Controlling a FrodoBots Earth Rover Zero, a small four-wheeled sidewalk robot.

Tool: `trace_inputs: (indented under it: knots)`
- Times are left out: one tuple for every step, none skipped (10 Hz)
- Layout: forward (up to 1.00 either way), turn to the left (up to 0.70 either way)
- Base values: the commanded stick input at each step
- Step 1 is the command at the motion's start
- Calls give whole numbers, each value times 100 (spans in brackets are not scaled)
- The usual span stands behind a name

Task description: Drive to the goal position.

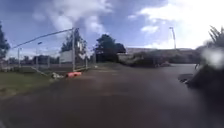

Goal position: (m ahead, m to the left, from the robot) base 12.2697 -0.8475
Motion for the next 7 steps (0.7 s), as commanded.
trace_inputs:
  knots:
    - [100,0]
    - [100,0]
    - [100,0]
    - [100,0]
    - [100,0]
    - [100,0]
    - [100,0]
